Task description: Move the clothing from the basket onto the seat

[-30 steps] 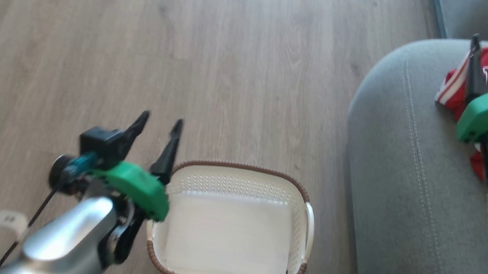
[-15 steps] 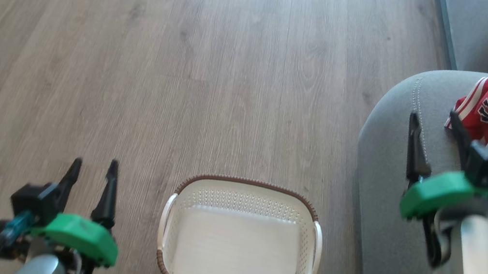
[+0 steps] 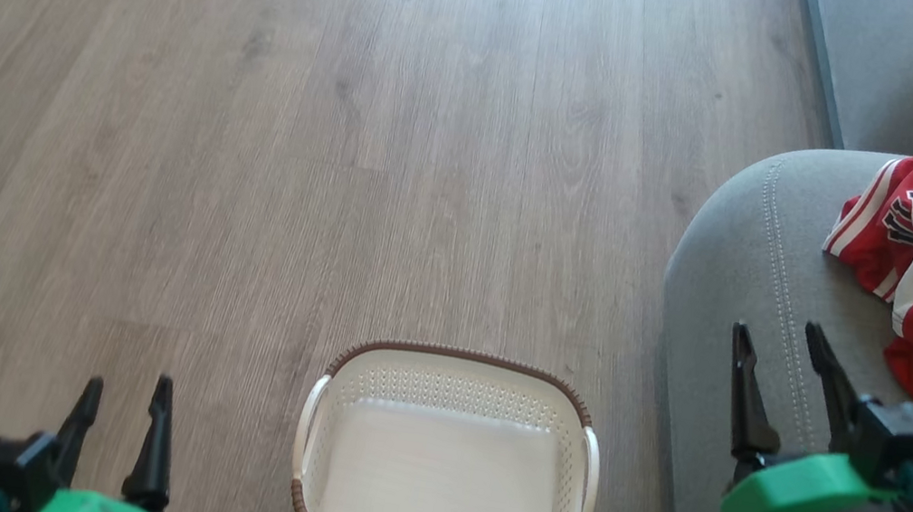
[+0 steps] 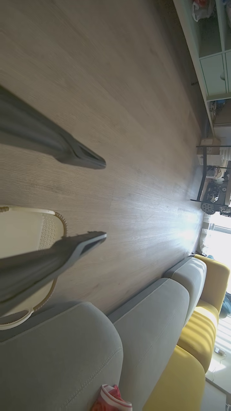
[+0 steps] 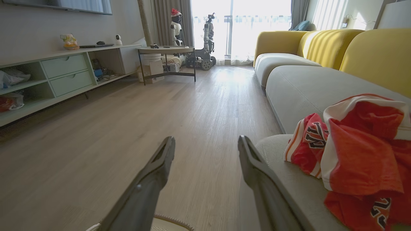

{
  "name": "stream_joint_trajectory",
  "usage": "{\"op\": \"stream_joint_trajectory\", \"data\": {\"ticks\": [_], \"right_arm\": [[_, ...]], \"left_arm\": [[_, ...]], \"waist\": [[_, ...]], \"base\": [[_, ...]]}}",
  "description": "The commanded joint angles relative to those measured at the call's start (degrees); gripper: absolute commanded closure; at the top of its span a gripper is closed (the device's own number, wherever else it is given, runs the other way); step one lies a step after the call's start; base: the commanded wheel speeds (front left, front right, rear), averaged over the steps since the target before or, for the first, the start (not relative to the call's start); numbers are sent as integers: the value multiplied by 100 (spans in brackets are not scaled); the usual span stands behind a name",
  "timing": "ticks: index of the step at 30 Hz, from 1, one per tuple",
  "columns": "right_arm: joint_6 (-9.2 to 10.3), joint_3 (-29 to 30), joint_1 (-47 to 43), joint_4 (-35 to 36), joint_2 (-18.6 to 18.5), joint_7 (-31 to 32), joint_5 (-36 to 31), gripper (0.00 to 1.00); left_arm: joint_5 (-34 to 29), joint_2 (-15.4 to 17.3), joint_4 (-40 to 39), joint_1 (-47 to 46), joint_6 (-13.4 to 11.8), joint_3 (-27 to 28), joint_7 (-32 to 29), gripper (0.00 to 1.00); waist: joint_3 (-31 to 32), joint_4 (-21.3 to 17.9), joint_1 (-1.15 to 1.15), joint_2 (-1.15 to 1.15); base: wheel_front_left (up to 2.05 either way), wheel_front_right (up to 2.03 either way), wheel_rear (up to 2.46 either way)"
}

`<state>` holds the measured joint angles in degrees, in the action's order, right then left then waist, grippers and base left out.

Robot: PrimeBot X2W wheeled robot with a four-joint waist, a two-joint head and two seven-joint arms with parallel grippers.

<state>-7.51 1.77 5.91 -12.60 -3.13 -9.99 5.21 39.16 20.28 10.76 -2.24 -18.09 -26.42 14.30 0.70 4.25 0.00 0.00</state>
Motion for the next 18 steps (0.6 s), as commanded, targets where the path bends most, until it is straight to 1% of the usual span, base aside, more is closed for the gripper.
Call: {"op": "stream_joint_trajectory", "data": {"ticks": [1, 8, 18], "right_arm": [[2, -136, 4, 358, 23, 42, 72, 0], [2, -74, -353, 561, 24, 0, 219, 0], [2, -84, -745, 550, 24, -103, 470, 0]], "left_arm": [[-92, 107, -224, -32, 57, 326, 70, 0], [-235, 66, -251, 231, 161, 479, 70, 0], [-414, -45, -202, 556, 295, 714, 70, 0]], "waist": [[23, 20, 0, 0], [92, 60, 0, 0], [236, 66, 0, 0]], "base": [[0, 0, 0], [0, 0, 0], [0, 0, 0]]}}
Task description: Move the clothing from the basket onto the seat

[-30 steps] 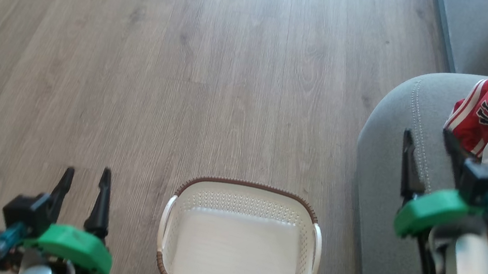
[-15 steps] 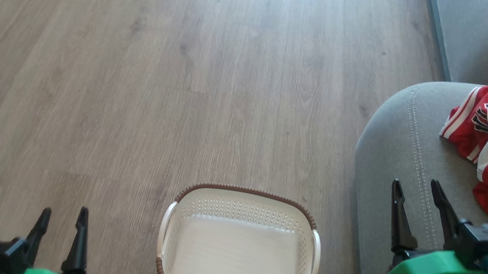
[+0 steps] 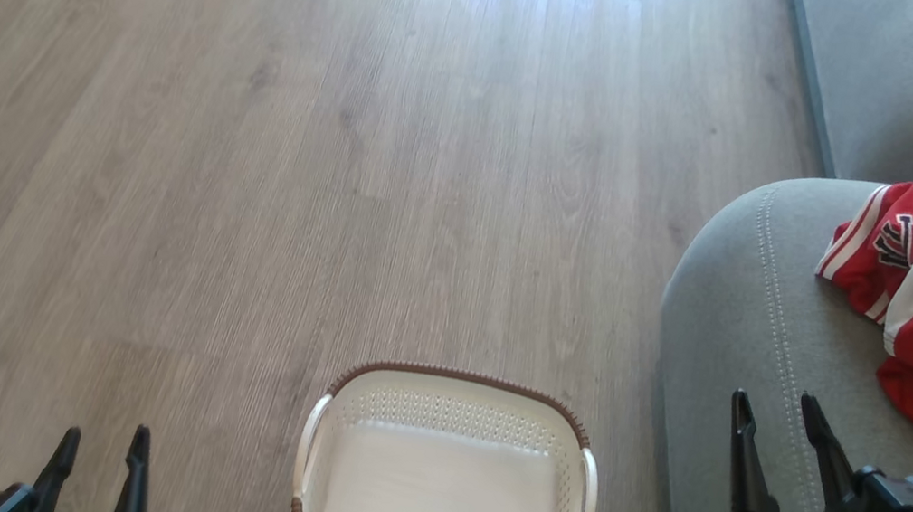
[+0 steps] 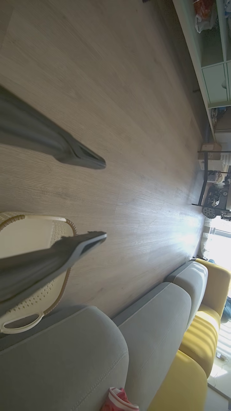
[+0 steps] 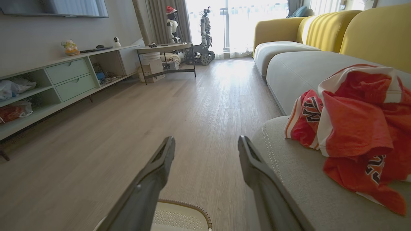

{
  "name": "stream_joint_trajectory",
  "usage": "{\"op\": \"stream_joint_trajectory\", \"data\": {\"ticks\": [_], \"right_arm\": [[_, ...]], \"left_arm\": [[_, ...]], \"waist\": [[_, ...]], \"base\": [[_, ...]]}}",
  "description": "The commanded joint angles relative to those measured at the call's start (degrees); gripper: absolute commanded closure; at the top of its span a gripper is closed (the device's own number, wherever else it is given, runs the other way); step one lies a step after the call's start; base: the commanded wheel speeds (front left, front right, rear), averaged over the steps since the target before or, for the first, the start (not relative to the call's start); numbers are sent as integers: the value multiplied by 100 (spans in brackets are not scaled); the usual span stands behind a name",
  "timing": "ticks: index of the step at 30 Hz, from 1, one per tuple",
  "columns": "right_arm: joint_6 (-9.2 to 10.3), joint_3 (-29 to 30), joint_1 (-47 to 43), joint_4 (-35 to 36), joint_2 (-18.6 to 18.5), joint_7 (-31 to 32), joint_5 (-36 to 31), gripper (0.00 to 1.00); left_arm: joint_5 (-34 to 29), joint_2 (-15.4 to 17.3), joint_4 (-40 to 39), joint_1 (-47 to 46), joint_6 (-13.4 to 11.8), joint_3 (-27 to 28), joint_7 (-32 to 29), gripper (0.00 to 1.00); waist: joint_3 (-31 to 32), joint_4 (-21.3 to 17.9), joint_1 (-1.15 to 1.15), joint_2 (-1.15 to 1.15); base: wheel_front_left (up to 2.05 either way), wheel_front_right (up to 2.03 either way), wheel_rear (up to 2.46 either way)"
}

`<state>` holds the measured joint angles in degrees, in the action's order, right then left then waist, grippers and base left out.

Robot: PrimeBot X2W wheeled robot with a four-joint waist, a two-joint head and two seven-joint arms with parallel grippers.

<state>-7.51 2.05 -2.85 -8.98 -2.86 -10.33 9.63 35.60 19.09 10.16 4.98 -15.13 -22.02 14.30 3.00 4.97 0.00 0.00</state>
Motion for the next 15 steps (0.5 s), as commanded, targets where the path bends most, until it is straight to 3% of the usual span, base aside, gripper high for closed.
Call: {"op": "stream_joint_trajectory", "data": {"ticks": [1, 15], "right_arm": [[2, -116, 107, 182, -2, -74, 38, 0], [2, -134, 96, 81, -2, -111, 68, 0]], "left_arm": [[-68, 61, -133, -146, 11, 298, 70, 0], [-324, -61, -18, -305, 201, 402, 70, 0]], "waist": [[18, -13, 0, 0], [48, -98, 0, 0]], "base": [[0, 0, 0], [0, 0, 0]]}}
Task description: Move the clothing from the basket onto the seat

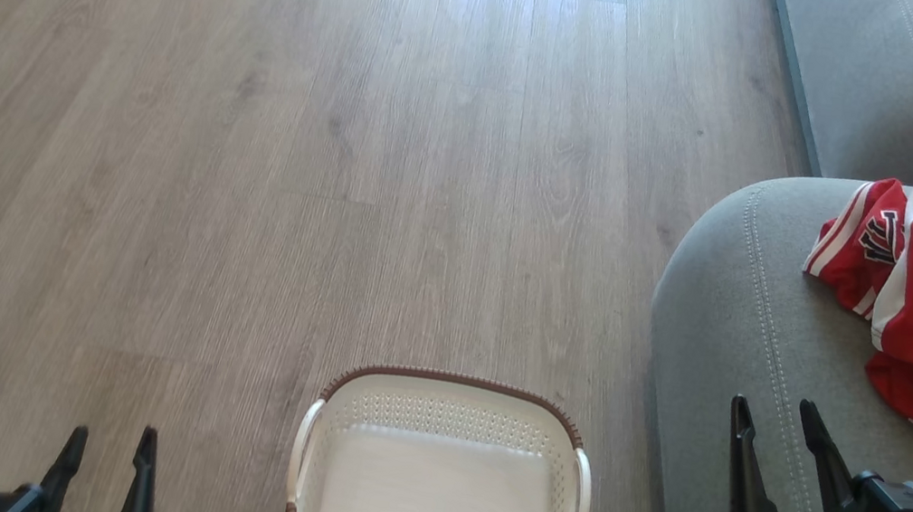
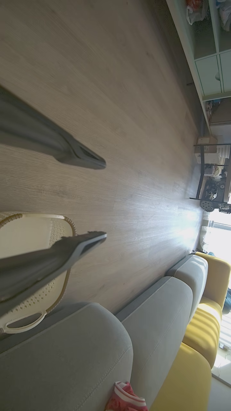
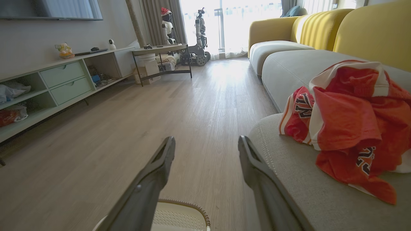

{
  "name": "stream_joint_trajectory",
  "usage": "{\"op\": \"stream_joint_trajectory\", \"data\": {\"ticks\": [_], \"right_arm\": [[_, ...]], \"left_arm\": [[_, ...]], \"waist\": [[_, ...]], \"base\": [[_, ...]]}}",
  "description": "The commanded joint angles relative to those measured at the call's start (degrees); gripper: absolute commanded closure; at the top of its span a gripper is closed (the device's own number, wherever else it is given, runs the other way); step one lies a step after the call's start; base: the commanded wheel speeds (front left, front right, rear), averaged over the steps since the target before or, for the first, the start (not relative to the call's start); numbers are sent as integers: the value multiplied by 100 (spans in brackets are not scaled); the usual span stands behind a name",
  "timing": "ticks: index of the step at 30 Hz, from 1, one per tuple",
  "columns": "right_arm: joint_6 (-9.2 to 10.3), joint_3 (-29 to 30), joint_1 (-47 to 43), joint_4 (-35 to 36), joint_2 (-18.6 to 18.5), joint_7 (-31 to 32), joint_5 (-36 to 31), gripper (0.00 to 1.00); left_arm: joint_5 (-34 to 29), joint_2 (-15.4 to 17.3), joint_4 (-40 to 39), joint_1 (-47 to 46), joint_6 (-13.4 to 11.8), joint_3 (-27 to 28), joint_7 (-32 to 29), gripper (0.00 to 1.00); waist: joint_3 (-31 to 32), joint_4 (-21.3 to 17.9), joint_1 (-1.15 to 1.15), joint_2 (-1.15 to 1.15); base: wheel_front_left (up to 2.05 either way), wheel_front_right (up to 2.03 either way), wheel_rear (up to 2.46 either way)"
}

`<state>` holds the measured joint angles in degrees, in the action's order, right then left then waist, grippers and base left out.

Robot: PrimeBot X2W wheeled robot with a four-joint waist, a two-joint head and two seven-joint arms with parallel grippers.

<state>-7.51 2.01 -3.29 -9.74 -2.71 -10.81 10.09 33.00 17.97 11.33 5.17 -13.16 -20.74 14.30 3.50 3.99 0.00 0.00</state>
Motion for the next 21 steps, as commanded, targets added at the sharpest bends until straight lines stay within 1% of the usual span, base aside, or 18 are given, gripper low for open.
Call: {"op": "stream_joint_trajectory", "data": {"ticks": [1, 21], "right_arm": [[2, -132, 143, 146, -17, -64, 24, 0], [2, -173, 194, 43, -17, -37, 23, 0]], "left_arm": [[-80, 43, -126, -340, 10, 279, 70, 0], [-331, -122, 50, -469, 187, 453, 70, 0]], "waist": [[-5, -1, 0, 0], [-40, -1, 0, 0]], "base": [[0, 0, 0], [0, 0, 0]]}}
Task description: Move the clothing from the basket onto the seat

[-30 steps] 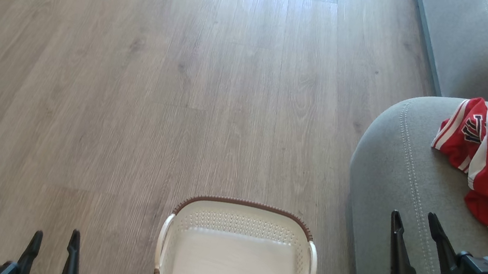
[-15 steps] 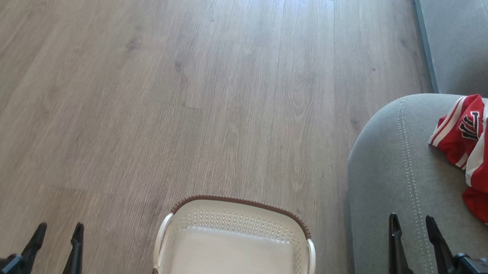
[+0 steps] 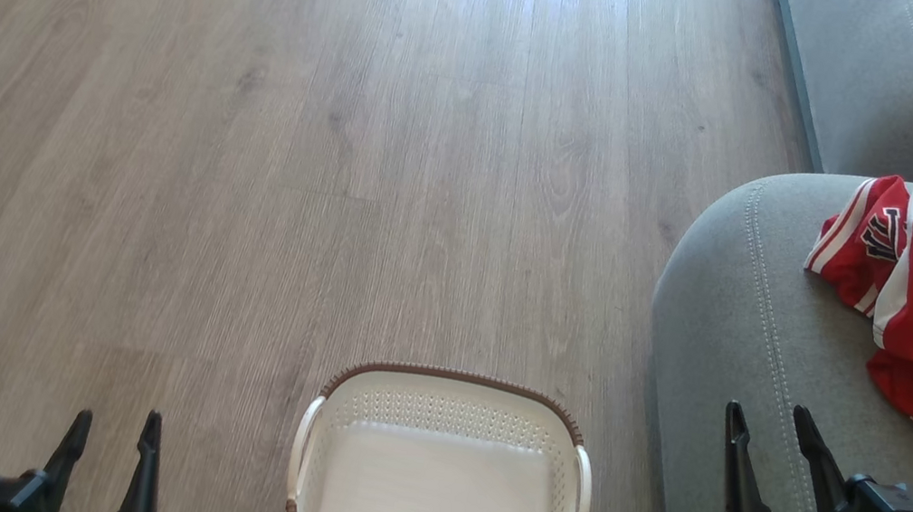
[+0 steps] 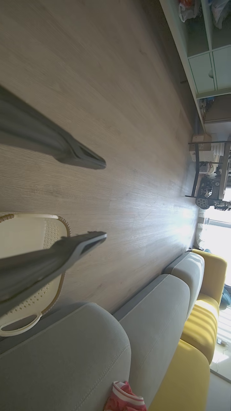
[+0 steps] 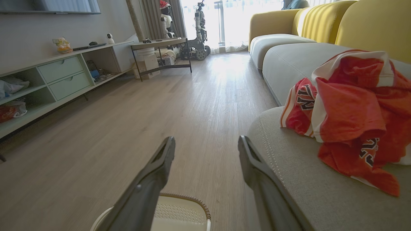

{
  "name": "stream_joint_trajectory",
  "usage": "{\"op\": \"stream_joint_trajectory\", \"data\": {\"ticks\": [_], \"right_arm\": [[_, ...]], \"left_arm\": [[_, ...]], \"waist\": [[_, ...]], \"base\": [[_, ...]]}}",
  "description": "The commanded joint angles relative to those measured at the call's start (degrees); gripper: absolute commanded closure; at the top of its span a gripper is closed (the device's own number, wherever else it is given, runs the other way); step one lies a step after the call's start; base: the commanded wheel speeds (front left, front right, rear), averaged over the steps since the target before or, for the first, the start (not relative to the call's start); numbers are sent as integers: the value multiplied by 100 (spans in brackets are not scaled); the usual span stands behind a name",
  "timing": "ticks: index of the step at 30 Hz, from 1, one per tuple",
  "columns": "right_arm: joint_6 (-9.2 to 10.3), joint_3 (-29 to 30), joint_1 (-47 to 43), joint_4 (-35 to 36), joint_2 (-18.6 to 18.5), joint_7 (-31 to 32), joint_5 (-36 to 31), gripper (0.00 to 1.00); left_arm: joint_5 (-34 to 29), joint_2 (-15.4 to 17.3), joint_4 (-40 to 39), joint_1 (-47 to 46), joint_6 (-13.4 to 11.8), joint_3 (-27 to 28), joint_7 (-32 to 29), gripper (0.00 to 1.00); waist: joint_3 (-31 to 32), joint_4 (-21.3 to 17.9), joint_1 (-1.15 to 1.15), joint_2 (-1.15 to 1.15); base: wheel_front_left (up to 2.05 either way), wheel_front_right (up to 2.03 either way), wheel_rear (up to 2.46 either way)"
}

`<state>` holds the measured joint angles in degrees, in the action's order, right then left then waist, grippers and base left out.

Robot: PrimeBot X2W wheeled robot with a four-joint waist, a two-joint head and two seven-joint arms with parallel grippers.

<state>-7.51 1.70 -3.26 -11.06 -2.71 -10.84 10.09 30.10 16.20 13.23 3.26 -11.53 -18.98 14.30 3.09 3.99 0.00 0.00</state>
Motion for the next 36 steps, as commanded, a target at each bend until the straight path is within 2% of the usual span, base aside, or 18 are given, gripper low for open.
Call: {"op": "stream_joint_trajectory", "data": {"ticks": [1, 12, 13, 18, 36], "right_arm": [[2, -143, 191, 174, -17, -34, 23, 0], [2, -142, 203, 175, -17, -21, 31, 0], [0, -2, 1, -22, 1, 0, -1, 100], [0, -10, -128, -453, 4, 21, 45, 100], [0, 64, 46, -443, 1, 270, 1224, 100]], "left_arm": [[-53, 48, -140, -278, 30, 287, 70, 0], [-162, -37, -127, -326, 116, 372, 70, 0], [-106, -118, 32, -2, 99, 121, -4, 100], [-55, -266, 381, 134, 106, 74, -22, 100], [851, -420, 263, -17, 294, 434, -318, 100]], "waist": [[0, -2, 0, 0], [-18, -7, 0, 0], [-18, -7, 0, 0], [-22, -12, 0, 0], [-61, -68, 0, 0]], "base": [[0, 0, 0], [0, 0, 0], [0, 0, 0], [0, 0, 0], [0, 0, 0]]}}
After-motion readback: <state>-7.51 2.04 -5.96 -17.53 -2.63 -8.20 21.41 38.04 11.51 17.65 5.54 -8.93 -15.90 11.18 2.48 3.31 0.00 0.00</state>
